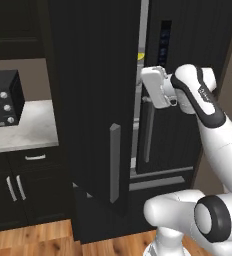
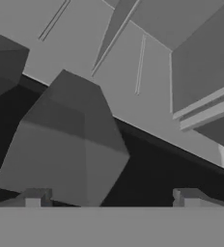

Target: There is a bowl on the dining counter. Grab a lemon wedge from the fridge and place it in the bowl. Then get the liquor bottle and glass cup from the cabinet and place them next to the bowl.

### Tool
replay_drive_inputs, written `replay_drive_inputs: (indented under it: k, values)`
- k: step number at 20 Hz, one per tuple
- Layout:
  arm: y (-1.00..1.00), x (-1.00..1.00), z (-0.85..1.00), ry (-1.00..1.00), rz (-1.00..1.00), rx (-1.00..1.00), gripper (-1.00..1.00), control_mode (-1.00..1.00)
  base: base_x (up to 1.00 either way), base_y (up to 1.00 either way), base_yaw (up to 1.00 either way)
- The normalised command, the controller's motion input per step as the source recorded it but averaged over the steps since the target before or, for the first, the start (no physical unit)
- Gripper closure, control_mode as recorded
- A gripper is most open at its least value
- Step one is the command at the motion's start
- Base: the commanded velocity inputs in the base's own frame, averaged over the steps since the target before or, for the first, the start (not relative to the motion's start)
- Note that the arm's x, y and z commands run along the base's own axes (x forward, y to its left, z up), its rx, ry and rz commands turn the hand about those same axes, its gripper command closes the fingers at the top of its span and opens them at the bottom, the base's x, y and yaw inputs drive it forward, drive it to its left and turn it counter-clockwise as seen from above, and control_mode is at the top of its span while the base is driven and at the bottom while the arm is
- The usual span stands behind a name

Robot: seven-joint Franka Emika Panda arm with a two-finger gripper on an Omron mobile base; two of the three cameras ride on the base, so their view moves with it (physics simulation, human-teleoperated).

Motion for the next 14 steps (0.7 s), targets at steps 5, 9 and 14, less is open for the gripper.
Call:
replay_drive_inputs:
  k: [5, 9, 14]
  values:
    - [0.40, 0.14, 0.00, 0.01, 0.07, 0.09, -1.00, -1.00, 0.00, 0.00, 0.00]
    - [0.47, 0.10, 0.00, 0.00, 0.07, 0.07, -1.00, -1.00, 0.00, 0.00, 0.00]
    - [0.45, 0.14, 0.00, 0.00, 0.07, 0.06, -1.00, -1.00, 0.00, 0.00, 0.00]
